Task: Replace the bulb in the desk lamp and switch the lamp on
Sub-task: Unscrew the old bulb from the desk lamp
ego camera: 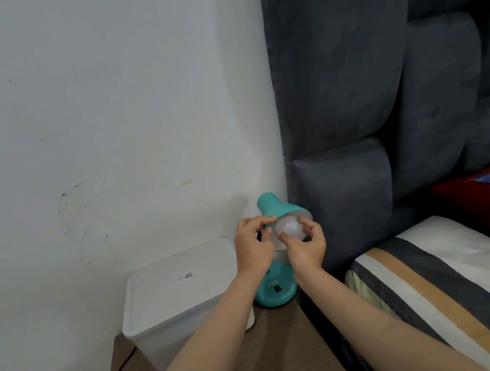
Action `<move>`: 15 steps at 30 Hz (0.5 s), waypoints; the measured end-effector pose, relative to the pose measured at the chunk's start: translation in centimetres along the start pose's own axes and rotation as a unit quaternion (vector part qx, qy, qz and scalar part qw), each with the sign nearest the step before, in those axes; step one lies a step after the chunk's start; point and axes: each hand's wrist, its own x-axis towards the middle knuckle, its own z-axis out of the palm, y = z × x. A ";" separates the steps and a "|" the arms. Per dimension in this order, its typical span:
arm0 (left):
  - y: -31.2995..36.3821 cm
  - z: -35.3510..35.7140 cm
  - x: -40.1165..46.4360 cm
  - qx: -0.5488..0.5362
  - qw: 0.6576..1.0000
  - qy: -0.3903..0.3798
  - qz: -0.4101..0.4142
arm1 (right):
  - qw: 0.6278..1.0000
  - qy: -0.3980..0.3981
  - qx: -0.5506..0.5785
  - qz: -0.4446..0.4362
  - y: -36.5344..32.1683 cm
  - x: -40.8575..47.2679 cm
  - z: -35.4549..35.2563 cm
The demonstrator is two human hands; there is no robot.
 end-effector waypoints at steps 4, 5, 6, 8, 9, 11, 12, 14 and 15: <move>0.1 0.1 0.0 0.001 1.000 0.001 0.002 | 0.999 0.016 0.025 0.024 0.1 0.4 0.3; 0.1 0.1 0.0 0.001 1.000 0.001 0.003 | 0.999 0.020 0.029 0.031 0.2 0.5 0.3; 0.1 0.1 0.0 0.000 1.000 0.001 0.004 | 0.998 0.023 0.035 0.038 0.2 0.6 0.4; 0.0 0.2 0.0 0.001 1.000 0.000 0.005 | 0.997 0.018 0.055 0.051 0.2 0.7 0.3; 0.0 0.2 0.1 0.002 1.000 0.000 0.004 | 0.996 0.011 0.062 0.058 0.2 0.8 0.3; 0.0 0.2 0.1 0.002 1.000 -0.002 0.001 | 0.996 0.003 0.066 0.061 0.0 0.8 0.3; 0.0 0.2 0.1 0.003 1.000 -0.002 0.001 | 0.996 0.003 0.064 0.060 -0.1 0.9 0.2; 0.0 0.2 0.0 0.004 1.000 -0.001 0.002 | 0.997 0.007 0.055 0.054 0.0 1.0 0.2; 0.0 0.2 0.0 0.004 1.000 -0.001 0.001 | 0.997 0.007 0.048 0.052 0.0 1.0 0.1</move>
